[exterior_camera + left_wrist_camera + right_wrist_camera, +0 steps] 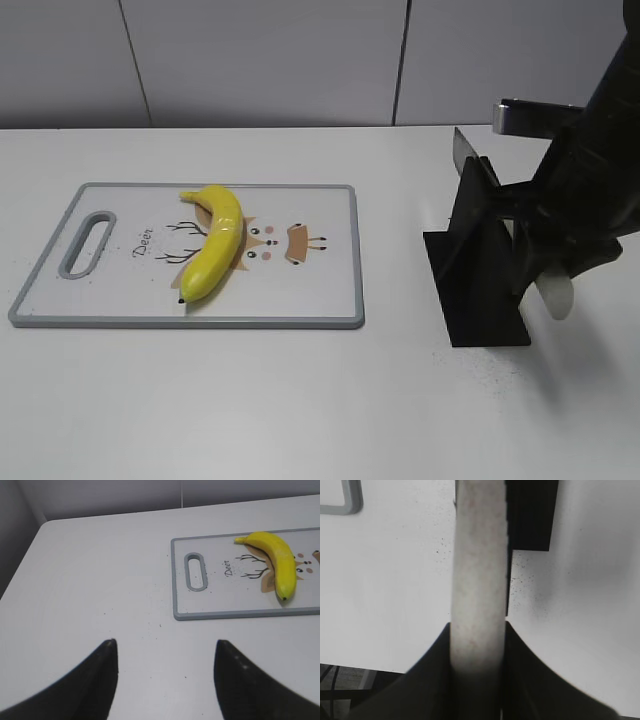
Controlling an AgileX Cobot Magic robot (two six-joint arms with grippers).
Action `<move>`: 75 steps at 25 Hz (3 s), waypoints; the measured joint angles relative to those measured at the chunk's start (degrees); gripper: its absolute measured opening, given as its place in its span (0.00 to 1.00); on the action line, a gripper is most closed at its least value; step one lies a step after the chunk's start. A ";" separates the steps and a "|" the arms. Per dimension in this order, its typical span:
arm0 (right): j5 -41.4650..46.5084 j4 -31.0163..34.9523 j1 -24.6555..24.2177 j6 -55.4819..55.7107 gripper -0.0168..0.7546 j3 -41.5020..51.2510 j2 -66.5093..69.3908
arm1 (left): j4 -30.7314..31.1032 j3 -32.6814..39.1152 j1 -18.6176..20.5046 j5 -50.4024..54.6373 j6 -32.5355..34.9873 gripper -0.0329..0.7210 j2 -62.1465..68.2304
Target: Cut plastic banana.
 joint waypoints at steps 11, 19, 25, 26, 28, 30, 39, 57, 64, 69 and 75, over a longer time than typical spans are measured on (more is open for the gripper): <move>4.57 -3.58 0.00 1.98 0.26 -3.56 -8.10 | 0.00 0.00 0.00 0.00 0.00 0.82 0.00; 8.56 -6.73 0.00 2.11 0.26 -13.50 -10.09 | 0.00 0.00 0.00 0.00 0.00 0.82 0.00; 8.79 -6.78 0.00 2.11 0.26 -20.25 -10.24 | 0.00 0.00 0.00 0.00 0.00 0.82 0.00; 8.79 -6.80 0.00 2.11 0.26 -20.82 -10.31 | 0.00 0.00 0.00 0.00 0.00 0.82 0.00; 8.97 -6.80 0.00 2.11 0.26 -21.25 -10.60 | 0.00 0.00 0.00 0.00 0.00 0.82 0.00; 9.03 -6.85 0.00 1.80 0.26 -21.29 -10.97 | 0.00 0.00 0.00 0.00 0.00 0.82 0.00; 9.09 -6.85 0.00 -0.13 0.26 -21.44 -12.80 | -1.62 -6.73 -0.23 0.69 1.58 0.82 4.56; 9.26 -5.33 0.00 -13.89 0.26 -22.27 -8.95 | -7.55 -37.65 -10.62 -4.97 21.67 0.83 49.67; 9.26 -0.27 0.00 -22.45 0.26 -26.99 -2.04 | -10.45 -49.56 -13.87 -1.59 37.81 0.83 64.76; 9.21 4.62 0.37 -29.25 0.26 -31.40 4.75 | -14.12 -57.67 -14.11 2.98 47.97 0.83 74.42; 9.08 4.65 5.01 -37.41 0.26 -35.19 11.85 | -14.36 -59.96 -14.11 0.67 56.19 0.83 81.21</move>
